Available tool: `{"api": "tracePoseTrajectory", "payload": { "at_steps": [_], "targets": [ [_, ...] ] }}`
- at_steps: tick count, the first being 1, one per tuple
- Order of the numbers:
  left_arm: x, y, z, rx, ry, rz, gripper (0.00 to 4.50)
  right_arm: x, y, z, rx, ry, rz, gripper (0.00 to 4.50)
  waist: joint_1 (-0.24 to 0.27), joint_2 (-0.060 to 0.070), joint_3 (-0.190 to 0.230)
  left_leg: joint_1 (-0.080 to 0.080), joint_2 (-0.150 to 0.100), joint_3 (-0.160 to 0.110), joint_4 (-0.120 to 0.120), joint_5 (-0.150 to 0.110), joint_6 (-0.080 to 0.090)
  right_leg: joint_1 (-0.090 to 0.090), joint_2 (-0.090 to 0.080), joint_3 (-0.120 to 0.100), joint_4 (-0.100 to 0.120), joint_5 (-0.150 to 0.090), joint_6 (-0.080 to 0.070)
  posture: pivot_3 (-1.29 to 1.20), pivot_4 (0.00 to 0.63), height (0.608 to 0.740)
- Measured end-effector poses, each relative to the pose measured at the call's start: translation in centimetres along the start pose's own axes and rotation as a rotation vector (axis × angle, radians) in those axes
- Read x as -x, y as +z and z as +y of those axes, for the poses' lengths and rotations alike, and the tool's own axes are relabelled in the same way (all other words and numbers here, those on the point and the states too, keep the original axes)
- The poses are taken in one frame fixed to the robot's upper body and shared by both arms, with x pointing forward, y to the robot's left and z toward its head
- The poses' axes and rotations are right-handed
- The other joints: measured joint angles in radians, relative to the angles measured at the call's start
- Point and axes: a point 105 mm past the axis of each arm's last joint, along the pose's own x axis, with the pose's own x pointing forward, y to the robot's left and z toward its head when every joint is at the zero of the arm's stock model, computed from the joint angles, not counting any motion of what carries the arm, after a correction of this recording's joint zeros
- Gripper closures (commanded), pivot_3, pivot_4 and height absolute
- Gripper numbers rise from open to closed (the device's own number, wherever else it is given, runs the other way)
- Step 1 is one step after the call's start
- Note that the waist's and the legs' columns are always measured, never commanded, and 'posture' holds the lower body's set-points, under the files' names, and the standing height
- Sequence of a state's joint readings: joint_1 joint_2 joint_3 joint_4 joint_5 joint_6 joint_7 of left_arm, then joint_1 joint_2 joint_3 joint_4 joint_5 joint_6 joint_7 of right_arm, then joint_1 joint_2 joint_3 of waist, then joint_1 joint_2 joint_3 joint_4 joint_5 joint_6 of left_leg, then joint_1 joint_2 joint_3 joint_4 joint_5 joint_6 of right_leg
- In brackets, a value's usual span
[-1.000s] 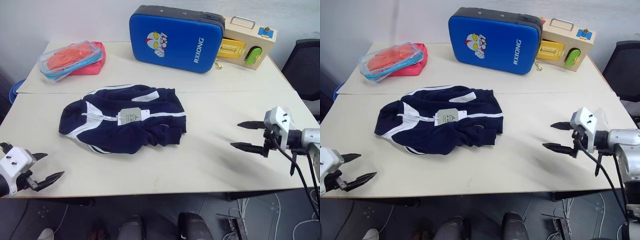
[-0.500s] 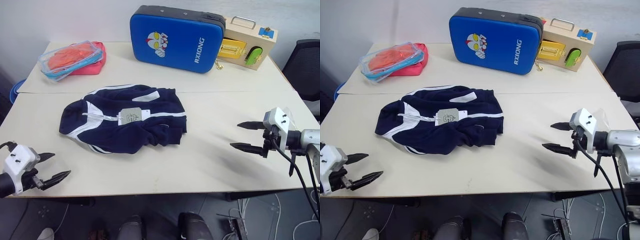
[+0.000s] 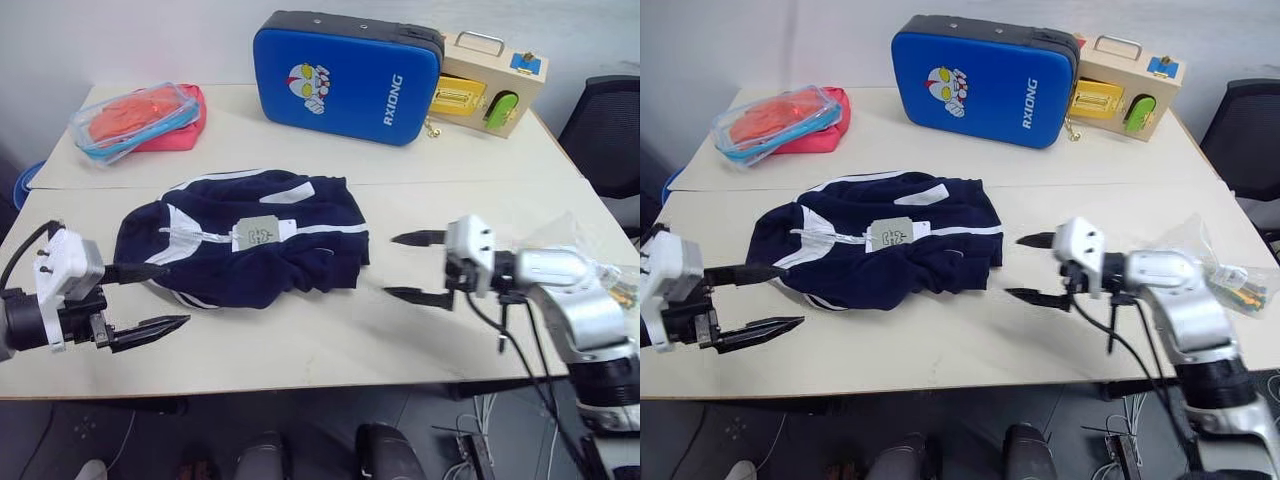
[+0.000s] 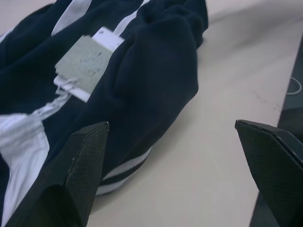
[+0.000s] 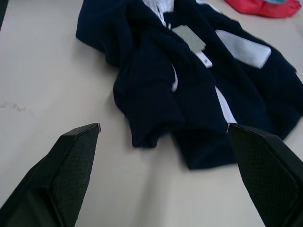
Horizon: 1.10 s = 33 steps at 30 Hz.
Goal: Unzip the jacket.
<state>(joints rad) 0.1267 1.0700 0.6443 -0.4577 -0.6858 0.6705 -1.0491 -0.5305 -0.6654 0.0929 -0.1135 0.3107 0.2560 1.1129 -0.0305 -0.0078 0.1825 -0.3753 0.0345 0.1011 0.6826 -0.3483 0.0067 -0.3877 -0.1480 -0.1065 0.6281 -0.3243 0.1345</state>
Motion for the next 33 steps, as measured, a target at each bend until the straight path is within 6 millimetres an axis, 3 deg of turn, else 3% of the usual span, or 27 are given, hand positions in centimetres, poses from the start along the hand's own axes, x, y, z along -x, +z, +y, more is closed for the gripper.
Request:
{"api": "tracePoseTrajectory", "payload": {
  "at_steps": [4, 7, 18, 21, 26, 31, 33],
  "targets": [
    [0.1, 0.2, 0.1, -0.007, -0.005, 0.005, 0.01, -2.9, 1.2, -0.8, 0.044, 0.022, -0.043, 0.0, 0.001, 0.0, 0.0, -0.001, 0.0, 0.0, 0.0, 0.0, 0.0, 0.0, 0.0, 0.0, 0.0, 0.0, 0.0, 0.0, 0.15, 0.74],
    [0.1, 0.6, 0.2, -0.021, -0.003, -0.002, 0.01, -4.8, 1.0, -0.9, 0.056, 0.061, -0.041, 0.0, 0.003, 0.0, 0.0, -0.001, -0.001, -0.001, 0.0, 0.0, 0.0, -0.001, 0.0, 0.0, 0.0, 0.0, 0.0, 0.0, 0.15, 0.74],
    [0.0, 0.0, 0.4, -0.038, 0.021, 0.024, 0.01, -8.5, -3.4, -0.7, 0.038, 0.158, 0.109, 0.0, -0.011, 0.0, 0.0, -0.002, 0.0, 0.0, 0.0, 0.001, -0.001, -0.003, 0.001, 0.001, 0.002, 0.0, 0.0, 0.0, 0.15, 0.74],
    [-0.1, -0.2, 0.4, -0.037, 0.023, 0.029, 0.0, -9.3, -4.2, -0.7, 0.059, 0.146, 0.131, 0.58, -0.02, 0.0, 0.0, -0.002, 0.0, 0.0, 0.0, 0.001, -0.001, -0.003, 0.001, 0.001, 0.002, 0.0, 0.0, 0.0, 0.15, 0.74],
    [-0.2, -0.6, 0.6, -0.05, 0.03, 0.042, 0.0, -9.8, -4.5, -0.5, 0.106, 0.151, 0.139, 2.23, -0.024, 0.0, 0.0, -0.002, 0.0, -0.001, 0.0, 0.001, -0.001, -0.002, 0.001, 0.001, 0.002, 0.0, 0.0, 0.0, 0.15, 0.74],
    [1.5, -3.9, 3.9, -0.122, 0.151, 0.181, 0.0, -10.0, -4.4, -0.4, 0.118, 0.151, 0.131, 3.92, -0.028, 0.0, 0.0, -0.002, 0.0, 0.0, 0.0, 0.001, -0.002, -0.003, 0.002, 0.0, 0.002, 0.0, 0.0, 0.0, 0.15, 0.74],
    [2.0, -5.1, 5.3, -0.165, 0.188, 0.237, 0.0, -9.8, -4.5, -0.5, 0.119, 0.148, 0.13, 4.14, -0.028, 0.0, 0.0, -0.002, 0.0, 0.004, 0.0, 0.001, -0.002, -0.003, 0.002, 0.0, 0.002, 0.0, 0.0, 0.0, 0.15, 0.74]
  ]
}}
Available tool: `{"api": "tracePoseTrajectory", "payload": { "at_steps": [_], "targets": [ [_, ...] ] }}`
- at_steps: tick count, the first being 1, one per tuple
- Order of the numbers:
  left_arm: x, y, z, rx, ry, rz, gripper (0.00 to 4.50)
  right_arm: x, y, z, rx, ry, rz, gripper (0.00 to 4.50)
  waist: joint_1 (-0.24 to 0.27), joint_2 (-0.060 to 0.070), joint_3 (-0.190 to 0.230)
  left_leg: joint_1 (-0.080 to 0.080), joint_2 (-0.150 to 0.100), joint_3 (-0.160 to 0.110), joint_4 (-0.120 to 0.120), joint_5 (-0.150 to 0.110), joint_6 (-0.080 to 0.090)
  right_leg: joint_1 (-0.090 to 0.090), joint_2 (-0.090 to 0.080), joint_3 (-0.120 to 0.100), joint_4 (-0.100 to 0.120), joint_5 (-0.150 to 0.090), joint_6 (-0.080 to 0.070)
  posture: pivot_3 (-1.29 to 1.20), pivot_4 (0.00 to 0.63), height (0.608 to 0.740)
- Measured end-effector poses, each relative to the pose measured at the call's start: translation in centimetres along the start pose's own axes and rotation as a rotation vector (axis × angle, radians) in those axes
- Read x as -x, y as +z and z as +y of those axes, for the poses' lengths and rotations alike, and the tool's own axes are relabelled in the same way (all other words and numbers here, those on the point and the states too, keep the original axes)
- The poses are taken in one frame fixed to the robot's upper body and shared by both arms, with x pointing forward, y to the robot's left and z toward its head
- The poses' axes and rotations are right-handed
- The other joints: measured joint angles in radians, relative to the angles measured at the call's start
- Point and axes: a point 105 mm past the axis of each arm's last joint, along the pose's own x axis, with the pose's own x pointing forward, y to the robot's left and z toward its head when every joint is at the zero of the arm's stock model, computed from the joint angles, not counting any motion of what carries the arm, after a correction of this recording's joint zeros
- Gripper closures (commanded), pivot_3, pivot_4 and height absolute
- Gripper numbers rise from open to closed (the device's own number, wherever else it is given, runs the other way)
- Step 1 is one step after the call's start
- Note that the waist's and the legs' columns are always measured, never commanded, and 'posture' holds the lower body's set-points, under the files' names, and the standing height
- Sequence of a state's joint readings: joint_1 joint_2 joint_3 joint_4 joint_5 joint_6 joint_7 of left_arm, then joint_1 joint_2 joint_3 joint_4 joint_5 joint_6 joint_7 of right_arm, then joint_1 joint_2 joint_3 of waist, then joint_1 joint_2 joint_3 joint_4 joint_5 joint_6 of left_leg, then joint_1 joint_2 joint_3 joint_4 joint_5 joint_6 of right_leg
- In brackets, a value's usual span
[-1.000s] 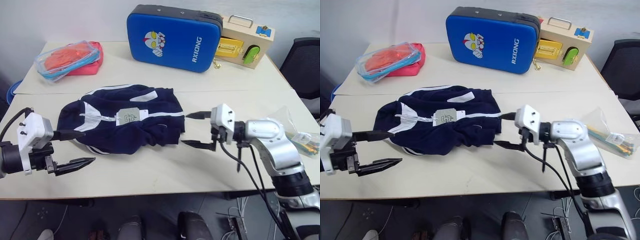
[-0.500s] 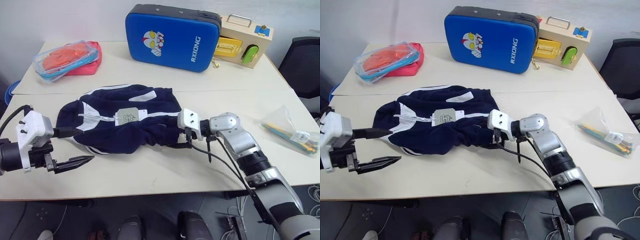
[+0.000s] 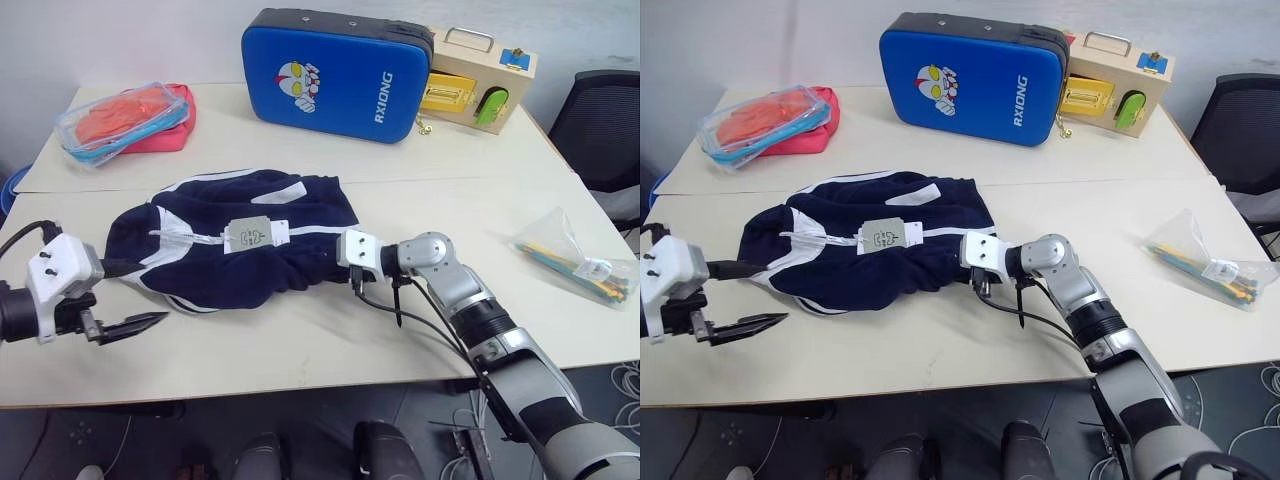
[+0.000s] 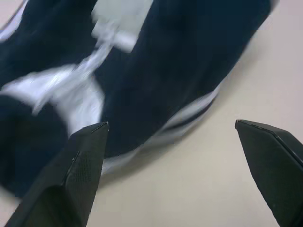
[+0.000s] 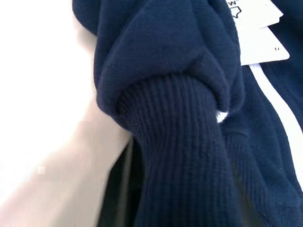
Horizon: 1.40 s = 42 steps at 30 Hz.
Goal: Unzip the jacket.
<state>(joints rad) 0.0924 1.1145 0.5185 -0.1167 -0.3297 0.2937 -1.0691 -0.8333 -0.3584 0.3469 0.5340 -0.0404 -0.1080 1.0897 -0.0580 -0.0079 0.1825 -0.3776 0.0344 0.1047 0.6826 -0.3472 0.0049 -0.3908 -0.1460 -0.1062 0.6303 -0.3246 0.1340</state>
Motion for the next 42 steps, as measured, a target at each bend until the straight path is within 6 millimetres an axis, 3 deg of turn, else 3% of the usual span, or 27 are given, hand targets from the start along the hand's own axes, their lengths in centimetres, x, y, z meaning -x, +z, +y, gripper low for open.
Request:
{"api": "tracePoseTrajectory", "payload": {
  "at_steps": [6, 12, 17, 20, 32, 35, 39, 42],
  "targets": [
    [-2.3, -2.0, 2.3, -0.305, 0.022, 0.147, 0.0, 0.1, -0.1, 0.1, -0.004, -0.003, -0.003, 4.14, 0.003, -0.001, -0.001, 0.0, 0.0, 0.007, 0.0, 0.0, 0.0, -0.001, -0.001, -0.001, 0.002, 0.0, 0.0, 0.0, 0.15, 0.74],
    [-5.8, -2.3, 3.3, -0.437, 0.026, 0.133, 0.0, 0.0, 0.0, 0.3, -0.013, -0.011, -0.008, 4.14, 0.002, -0.001, -0.001, 0.001, 0.0, 0.009, 0.0, 0.0, 0.0, -0.003, -0.003, -0.007, 0.006, 0.0, 0.0, 0.0, 0.15, 0.74],
    [-7.6, -1.7, 4.6, -0.496, 0.074, 0.101, 0.0, 0.0, -0.1, 0.3, -0.028, -0.018, -0.002, 4.14, 0.007, -0.001, -0.001, 0.003, 0.0, 0.009, 0.002, 0.0, 0.0, -0.002, -0.004, -0.01, 0.01, 0.0, 0.0, 0.0, 0.15, 0.74],
    [-8.0, -1.8, 4.8, -0.529, 0.072, 0.104, 0.61, -0.1, -0.2, 0.3, -0.035, -0.024, 0.001, 4.14, 0.008, 0.0, -0.002, 0.005, 0.0, 0.01, 0.002, 0.001, 0.0, -0.001, -0.005, -0.01, 0.012, 0.0, 0.0, 0.0, 0.15, 0.74],
    [-8.4, -3.1, 3.5, -0.541, 0.013, 0.102, 4.35, 0.2, -0.2, 0.5, -0.028, -0.016, 0.004, 4.14, 0.006, 0.001, -0.002, 0.006, 0.001, 0.011, 0.002, 0.0, 0.0, -0.002, -0.006, -0.01, 0.013, 0.0, 0.0, 0.0, 0.15, 0.74],
    [-8.4, -2.8, 3.0, -0.578, 0.0, 0.107, 4.5, 1.2, -0.5, 0.4, -0.013, -0.004, 0.025, 4.14, 0.007, 0.001, -0.002, 0.005, 0.001, 0.011, 0.002, 0.0, 0.001, -0.002, -0.006, -0.01, 0.012, 0.0, 0.0, 0.0, 0.15, 0.74],
    [-9.3, -1.0, 0.5, -0.635, -0.072, 0.052, 4.5, 4.7, -1.8, -0.1, -0.007, -0.018, 0.086, 4.14, 0.023, 0.001, -0.002, 0.005, -0.001, 0.011, 0.002, -0.002, 0.003, -0.002, -0.008, -0.01, 0.011, 0.0, 0.0, 0.0, 0.15, 0.74],
    [-10.2, 0.7, -1.7, -0.659, -0.132, -0.005, 4.5, 7.8, -2.8, 0.6, -0.019, -0.008, 0.133, 4.14, 0.036, 0.001, -0.002, 0.002, -0.002, 0.011, 0.002, -0.002, 0.004, -0.002, -0.009, -0.011, 0.008, 0.0, 0.0, 0.0, 0.15, 0.74]
  ]
}}
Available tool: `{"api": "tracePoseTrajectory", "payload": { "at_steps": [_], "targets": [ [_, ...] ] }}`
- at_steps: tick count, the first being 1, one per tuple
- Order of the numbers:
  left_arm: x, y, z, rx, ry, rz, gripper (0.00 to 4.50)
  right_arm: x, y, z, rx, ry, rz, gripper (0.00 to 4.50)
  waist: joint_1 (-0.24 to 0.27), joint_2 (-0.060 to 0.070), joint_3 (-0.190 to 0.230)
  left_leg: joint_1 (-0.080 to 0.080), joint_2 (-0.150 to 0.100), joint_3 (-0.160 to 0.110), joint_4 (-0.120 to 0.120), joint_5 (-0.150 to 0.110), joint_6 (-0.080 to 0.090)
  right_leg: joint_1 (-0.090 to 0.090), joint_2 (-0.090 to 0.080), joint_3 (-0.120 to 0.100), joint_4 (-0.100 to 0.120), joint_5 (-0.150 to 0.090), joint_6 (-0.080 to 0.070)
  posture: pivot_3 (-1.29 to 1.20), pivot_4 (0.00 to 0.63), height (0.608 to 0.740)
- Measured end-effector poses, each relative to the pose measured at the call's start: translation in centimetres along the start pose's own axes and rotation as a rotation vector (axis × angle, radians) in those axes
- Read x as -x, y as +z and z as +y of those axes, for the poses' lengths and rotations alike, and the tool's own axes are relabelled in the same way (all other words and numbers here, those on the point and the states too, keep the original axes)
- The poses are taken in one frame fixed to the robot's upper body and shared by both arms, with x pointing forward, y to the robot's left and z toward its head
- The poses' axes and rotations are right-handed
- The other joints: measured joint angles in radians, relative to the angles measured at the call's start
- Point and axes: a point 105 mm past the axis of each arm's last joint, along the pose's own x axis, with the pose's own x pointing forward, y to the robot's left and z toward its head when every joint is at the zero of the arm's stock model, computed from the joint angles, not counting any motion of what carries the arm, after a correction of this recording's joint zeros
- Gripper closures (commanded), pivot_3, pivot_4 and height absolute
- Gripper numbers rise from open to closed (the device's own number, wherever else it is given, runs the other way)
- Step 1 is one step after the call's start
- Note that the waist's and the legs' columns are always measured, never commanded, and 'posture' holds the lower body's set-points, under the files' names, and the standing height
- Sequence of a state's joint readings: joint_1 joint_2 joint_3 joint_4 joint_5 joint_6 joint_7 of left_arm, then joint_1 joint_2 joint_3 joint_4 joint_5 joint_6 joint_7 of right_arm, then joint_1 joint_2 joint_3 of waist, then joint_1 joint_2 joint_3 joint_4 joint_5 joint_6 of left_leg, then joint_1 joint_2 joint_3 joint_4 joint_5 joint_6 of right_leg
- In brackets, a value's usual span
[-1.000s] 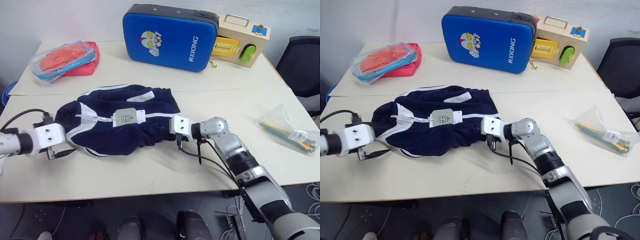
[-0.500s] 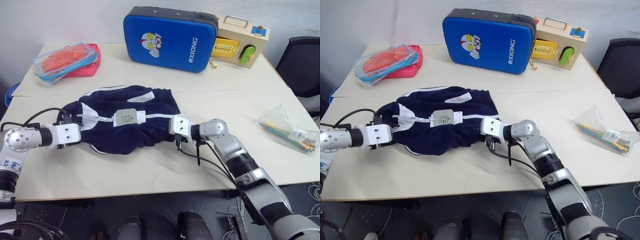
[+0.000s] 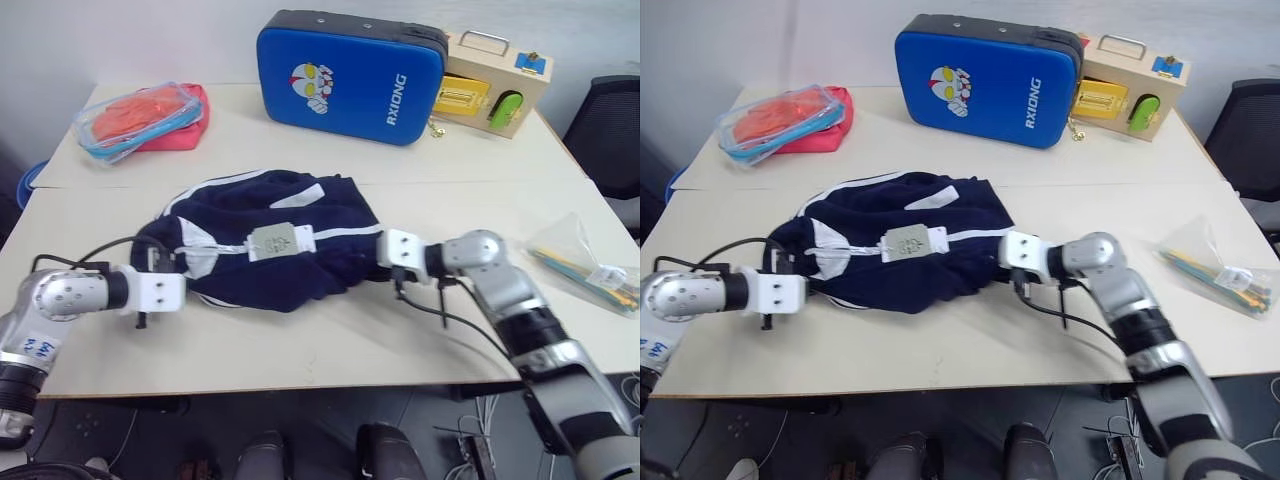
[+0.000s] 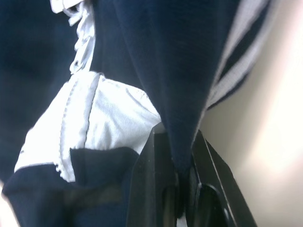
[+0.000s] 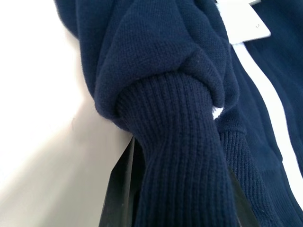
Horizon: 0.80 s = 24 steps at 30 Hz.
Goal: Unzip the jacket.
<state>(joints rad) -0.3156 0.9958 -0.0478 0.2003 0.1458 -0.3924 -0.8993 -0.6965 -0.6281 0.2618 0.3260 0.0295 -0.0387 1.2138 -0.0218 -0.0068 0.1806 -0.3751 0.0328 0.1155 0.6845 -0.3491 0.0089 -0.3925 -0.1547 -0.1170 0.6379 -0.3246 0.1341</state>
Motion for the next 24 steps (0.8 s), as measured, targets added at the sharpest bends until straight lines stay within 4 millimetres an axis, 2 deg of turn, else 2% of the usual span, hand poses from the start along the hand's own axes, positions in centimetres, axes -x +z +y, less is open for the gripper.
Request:
{"api": "tracePoseTrajectory", "payload": {
  "at_steps": [3, 7, 10, 13, 15, 18, 24],
  "targets": [
    [-1.4, 2.9, -0.9, -0.029, -0.04, -0.082, 4.5, 3.4, -1.6, 2.0, -0.042, 0.042, 0.066, 4.14, 0.015, 0.0, 0.0, 0.0, 0.0, 0.001, 0.0, 0.0, 0.001, 0.0, 0.0, 0.0, -0.001, 0.0, 0.0, 0.0, 0.15, 0.74],
    [-2.8, 5.9, -2.0, -0.072, -0.079, -0.169, 4.5, 7.3, -2.5, 6.4, -0.135, 0.148, 0.129, 4.14, 0.029, 0.0, 0.0, 0.0, 0.0, 0.001, 0.001, 0.0, 0.0, 0.001, 0.001, 0.0, -0.002, 0.0, 0.0, 0.0, 0.15, 0.74],
    [-3.1, 6.8, -2.6, -0.107, -0.1, -0.192, 4.5, 9.0, -2.5, 9.8, -0.205, 0.235, 0.153, 4.14, 0.032, 0.0, 0.0, 0.001, 0.0, 0.001, 0.001, 0.0, 0.0, 0.002, 0.001, 0.0, -0.002, 0.0, 0.0, 0.0, 0.15, 0.74],
    [-3.3, 7.1, -3.0, -0.128, -0.109, -0.206, 4.5, 9.8, -2.0, 11.9, -0.264, 0.27, 0.151, 4.14, 0.032, 0.0, 0.0, 0.004, 0.001, 0.001, 0.001, 0.0, 0.0, 0.003, 0.001, 0.002, -0.002, 0.0, 0.0, 0.0, 0.15, 0.74],
    [-3.3, 7.2, -3.2, -0.13, -0.113, -0.207, 4.5, 9.7, -2.0, 11.4, -0.249, 0.208, 0.161, 4.14, 0.027, -0.001, 0.0, 0.005, 0.001, 0.001, 0.001, 0.0, 0.001, 0.004, 0.001, 0.003, -0.002, 0.0, 0.0, 0.0, 0.15, 0.74],
    [-3.1, 7.9, -4.2, -0.083, -0.128, -0.204, 4.5, 9.7, -3.3, 9.3, -0.154, 0.06, 0.22, 4.14, 0.022, -0.001, -0.001, 0.005, 0.001, 0.001, 0.001, 0.0, 0.001, 0.003, 0.001, 0.004, -0.002, 0.0, 0.0, 0.0, 0.15, 0.74],
    [-2.7, 8.9, -5.5, 0.012, -0.154, -0.176, 4.5, 9.7, -4.8, 6.7, 0.027, -0.024, 0.27, 4.14, 0.021, -0.001, -0.001, 0.006, 0.001, 0.002, 0.001, 0.0, 0.001, 0.003, 0.002, 0.004, -0.002, 0.0, 0.0, 0.0, 0.15, 0.74]
  ]
}}
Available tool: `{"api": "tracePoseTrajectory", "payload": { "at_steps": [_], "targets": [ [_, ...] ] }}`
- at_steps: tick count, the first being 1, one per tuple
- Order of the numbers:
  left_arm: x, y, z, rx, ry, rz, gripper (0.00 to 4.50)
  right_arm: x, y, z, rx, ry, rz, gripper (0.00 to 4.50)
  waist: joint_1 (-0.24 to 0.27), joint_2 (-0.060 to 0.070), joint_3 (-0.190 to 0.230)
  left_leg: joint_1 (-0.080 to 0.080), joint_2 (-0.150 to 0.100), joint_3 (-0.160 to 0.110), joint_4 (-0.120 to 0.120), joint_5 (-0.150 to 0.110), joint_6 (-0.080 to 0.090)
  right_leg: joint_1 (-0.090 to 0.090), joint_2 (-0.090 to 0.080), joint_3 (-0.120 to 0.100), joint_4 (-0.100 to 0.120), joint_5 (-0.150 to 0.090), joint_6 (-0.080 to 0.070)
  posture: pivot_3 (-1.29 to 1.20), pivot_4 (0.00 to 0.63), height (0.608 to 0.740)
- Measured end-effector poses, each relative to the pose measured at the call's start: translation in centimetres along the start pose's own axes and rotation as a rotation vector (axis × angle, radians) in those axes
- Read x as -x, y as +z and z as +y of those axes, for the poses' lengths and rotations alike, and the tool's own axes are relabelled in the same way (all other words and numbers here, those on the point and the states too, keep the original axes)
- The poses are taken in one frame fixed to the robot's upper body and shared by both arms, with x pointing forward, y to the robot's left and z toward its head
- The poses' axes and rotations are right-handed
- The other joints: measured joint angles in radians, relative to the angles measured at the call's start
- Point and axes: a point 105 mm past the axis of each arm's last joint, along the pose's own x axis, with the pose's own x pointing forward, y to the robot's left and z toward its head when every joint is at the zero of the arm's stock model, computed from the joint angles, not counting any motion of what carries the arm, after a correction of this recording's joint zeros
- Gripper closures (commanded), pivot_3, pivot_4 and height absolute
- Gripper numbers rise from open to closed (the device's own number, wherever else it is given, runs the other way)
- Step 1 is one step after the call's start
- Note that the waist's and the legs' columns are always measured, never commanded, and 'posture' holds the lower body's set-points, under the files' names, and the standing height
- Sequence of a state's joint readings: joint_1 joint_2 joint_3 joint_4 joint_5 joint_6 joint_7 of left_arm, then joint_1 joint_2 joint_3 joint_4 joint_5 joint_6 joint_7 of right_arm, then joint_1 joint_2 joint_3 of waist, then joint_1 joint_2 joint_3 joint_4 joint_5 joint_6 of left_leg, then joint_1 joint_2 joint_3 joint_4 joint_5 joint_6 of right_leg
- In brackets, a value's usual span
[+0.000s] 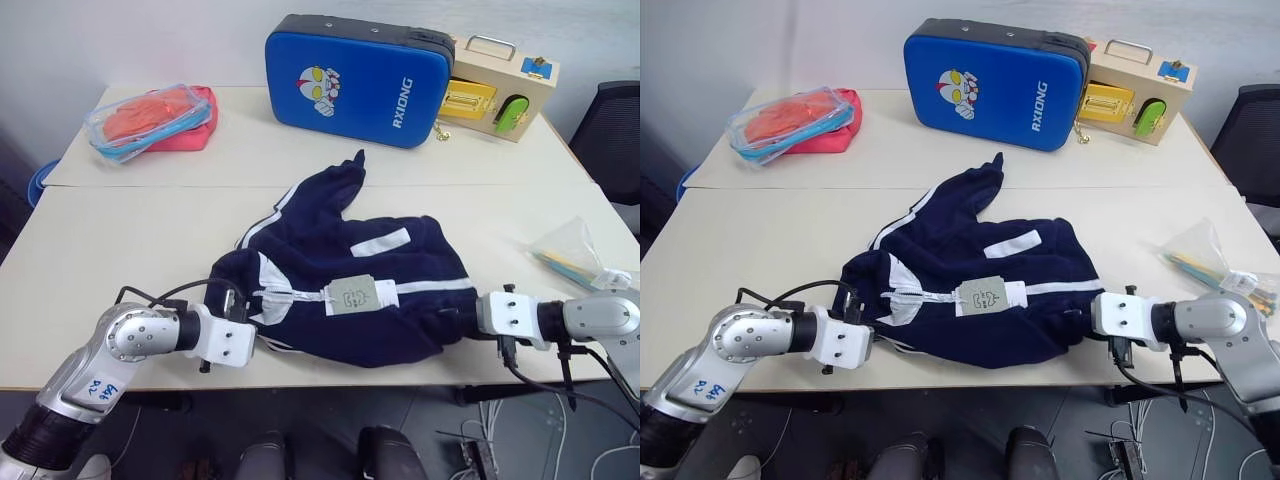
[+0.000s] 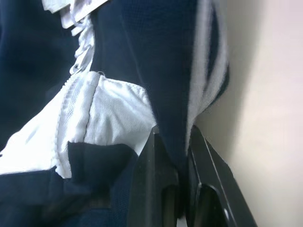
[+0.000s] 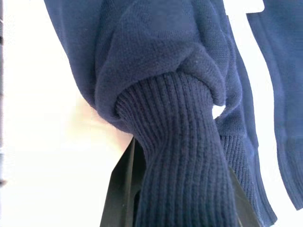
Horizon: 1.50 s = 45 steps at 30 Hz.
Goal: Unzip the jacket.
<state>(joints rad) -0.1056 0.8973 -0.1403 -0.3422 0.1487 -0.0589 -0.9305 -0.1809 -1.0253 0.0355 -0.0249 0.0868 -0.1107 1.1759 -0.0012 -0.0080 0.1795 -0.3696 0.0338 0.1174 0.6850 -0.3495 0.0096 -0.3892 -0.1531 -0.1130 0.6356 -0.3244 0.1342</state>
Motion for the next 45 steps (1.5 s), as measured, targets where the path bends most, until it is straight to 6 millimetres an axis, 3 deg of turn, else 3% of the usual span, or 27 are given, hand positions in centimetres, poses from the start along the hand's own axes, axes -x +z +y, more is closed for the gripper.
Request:
{"api": "tracePoseTrajectory", "payload": {
  "at_steps": [4, 10, 11, 15, 25, 27, 31, 34, 37, 40, 42, 45],
  "targets": [
    [0.0, 0.7, -0.8, 0.034, -0.013, 0.013, 4.5, 0.1, -0.4, -0.3, 0.021, 0.026, -0.008, 4.14, 0.0, 0.0, 0.0, 0.0, 0.0, 0.0, 0.0, 0.0, 0.0, 0.001, 0.0, 0.0, 0.0, 0.0, 0.0, 0.0, 0.15, 0.74],
    [-0.1, 0.4, -1.0, 0.066, 0.02, 0.023, 4.5, 0.6, -0.4, 2.0, -0.044, 0.14, -0.06, 4.14, 0.003, 0.001, 0.0, 0.002, 0.001, -0.003, 0.0, 0.0, 0.0, 0.004, 0.0, -0.002, -0.003, 0.0, 0.0, 0.0, 0.15, 0.74],
    [-0.1, 0.4, -1.1, 0.071, 0.025, 0.025, 3.94, 0.6, -0.3, 2.3, -0.049, 0.149, -0.066, 4.14, 0.002, 0.001, -0.001, 0.004, 0.001, -0.005, 0.0, 0.0, 0.0, 0.006, 0.0, -0.002, -0.005, 0.0, 0.0, 0.0, 0.15, 0.74],
    [0.2, -0.1, -1.0, 0.142, 0.056, 0.026, 2.8, 0.5, -0.3, 2.6, -0.055, 0.151, -0.064, 4.14, 0.0, 0.003, -0.002, 0.014, 0.006, -0.008, -0.002, -0.002, -0.001, 0.015, 0.002, -0.001, -0.009, 0.0, -0.001, 0.0, 0.15, 0.74],
    [1.7, -0.8, -1.6, 0.319, 0.09, 0.018, 0.0, 1.7, -0.6, 3.3, -0.052, 0.171, -0.018, 0.7, -0.002, 0.01, -0.006, 0.016, 0.011, -0.004, -0.002, -0.005, -0.001, 0.015, 0.004, 0.002, -0.009, -0.001, -0.001, 0.0, 0.15, 0.74],
    [2.2, -0.8, -2.0, 0.382, 0.074, 0.01, 0.0, 2.2, -0.4, 3.1, -0.055, 0.167, -0.013, 0.06, -0.002, 0.01, -0.006, 0.016, 0.011, -0.003, -0.002, -0.005, -0.002, 0.014, 0.004, 0.002, -0.01, -0.001, -0.001, 0.0, 0.15, 0.74],
    [3.7, -0.6, -3.5, 0.545, -0.072, -0.041, 0.0, 4.3, 0.6, 2.4, -0.094, 0.158, -0.005, 0.02, -0.001, 0.009, -0.004, 0.014, 0.012, -0.003, -0.002, -0.005, -0.002, 0.012, 0.005, 0.002, -0.01, -0.001, -0.002, 0.0, 0.15, 0.74],
    [5.9, 0.7, -1.8, 0.611, -0.125, -0.151, 0.0, 6.2, 2.2, 2.0, -0.164, 0.18, -0.049, 0.02, 0.004, 0.006, -0.003, 0.014, 0.012, -0.005, -0.001, -0.005, -0.002, 0.013, 0.004, 0.002, -0.01, -0.001, -0.002, 0.0, 0.15, 0.74],
    [8.0, 3.1, 3.0, 0.549, -0.094, -0.287, 0.0, 8.6, 5.1, 0.3, -0.271, 0.184, -0.151, 0.02, 0.014, 0.006, -0.002, 0.013, 0.012, -0.005, 0.001, -0.005, -0.001, 0.014, 0.004, 0.002, -0.01, -0.001, -0.003, 0.0, 0.15, 0.74],
    [8.4, 4.8, 7.1, 0.48, -0.06, -0.374, 0.0, 9.7, 7.5, -1.9, -0.277, 0.136, -0.25, 0.02, 0.013, 0.006, -0.002, 0.013, 0.011, -0.005, 0.0, -0.005, -0.001, 0.014, 0.005, 0.001, -0.009, 0.0, -0.003, 0.0, 0.15, 0.74],
    [7.1, 5.0, 8.5, 0.442, -0.079, -0.389, 0.0, 9.2, 8.3, -3.0, -0.305, 0.112, -0.293, 0.02, 0.012, 0.005, -0.003, 0.014, 0.006, -0.004, -0.001, -0.006, -0.002, 0.014, 0.007, 0.001, -0.008, 0.0, -0.002, 0.0, 0.15, 0.74],
    [2.8, 3.8, 8.7, 0.401, -0.133, -0.342, 0.0, 6.0, 8.7, -3.9, -0.405, 0.104, -0.362, 0.02, 0.002, 0.004, -0.003, 0.01, 0.005, 0.003, -0.001, -0.006, -0.002, 0.011, 0.007, 0.0, -0.008, 0.0, -0.002, 0.0, 0.15, 0.74]
  ]
}}
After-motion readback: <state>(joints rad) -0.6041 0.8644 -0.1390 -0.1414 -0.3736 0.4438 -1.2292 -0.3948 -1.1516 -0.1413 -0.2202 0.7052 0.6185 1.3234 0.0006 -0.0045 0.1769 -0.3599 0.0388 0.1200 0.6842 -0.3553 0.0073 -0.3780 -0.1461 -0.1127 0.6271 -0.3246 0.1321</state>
